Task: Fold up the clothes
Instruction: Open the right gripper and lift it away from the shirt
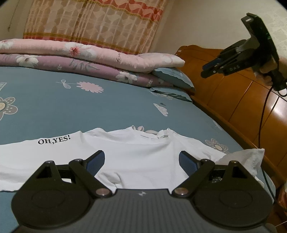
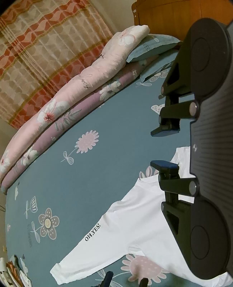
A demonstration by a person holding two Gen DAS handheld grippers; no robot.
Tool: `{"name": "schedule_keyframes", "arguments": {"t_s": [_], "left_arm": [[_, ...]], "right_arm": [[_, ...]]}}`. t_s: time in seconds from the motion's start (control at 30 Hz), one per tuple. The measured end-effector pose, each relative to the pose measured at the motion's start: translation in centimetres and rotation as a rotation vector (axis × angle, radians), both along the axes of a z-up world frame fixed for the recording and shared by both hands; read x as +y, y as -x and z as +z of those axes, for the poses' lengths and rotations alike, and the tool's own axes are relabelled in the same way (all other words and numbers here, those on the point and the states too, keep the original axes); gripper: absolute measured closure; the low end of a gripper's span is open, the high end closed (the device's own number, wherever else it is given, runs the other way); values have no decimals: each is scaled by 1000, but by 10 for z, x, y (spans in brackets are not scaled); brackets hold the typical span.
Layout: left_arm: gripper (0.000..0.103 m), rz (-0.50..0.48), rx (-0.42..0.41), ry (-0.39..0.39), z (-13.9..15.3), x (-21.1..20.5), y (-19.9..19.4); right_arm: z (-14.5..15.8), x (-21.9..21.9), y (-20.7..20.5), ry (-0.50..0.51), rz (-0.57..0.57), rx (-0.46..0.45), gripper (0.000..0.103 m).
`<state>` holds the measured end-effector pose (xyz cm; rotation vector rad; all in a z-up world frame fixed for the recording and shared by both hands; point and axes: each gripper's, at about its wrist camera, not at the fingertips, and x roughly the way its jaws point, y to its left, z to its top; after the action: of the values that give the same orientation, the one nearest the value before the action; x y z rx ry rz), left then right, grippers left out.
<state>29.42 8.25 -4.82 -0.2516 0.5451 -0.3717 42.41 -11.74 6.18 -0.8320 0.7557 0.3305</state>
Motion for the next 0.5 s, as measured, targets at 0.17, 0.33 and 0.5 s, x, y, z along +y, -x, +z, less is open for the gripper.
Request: {"name": "schedule_keyframes", "arguments": {"t_s": [0.17, 0.33, 0.5], "left_arm": [[13, -26, -6, -4, 1, -7, 4], [13, -42, -25, -1, 4, -10, 9], [13, -35, -29, 1, 4, -6, 10]], "right_arm": [[7, -10, 15, 7, -30, -7, 68], [10, -32, 26, 1, -89, -3, 68], [14, -30, 26, -22, -80, -5, 68]]}}
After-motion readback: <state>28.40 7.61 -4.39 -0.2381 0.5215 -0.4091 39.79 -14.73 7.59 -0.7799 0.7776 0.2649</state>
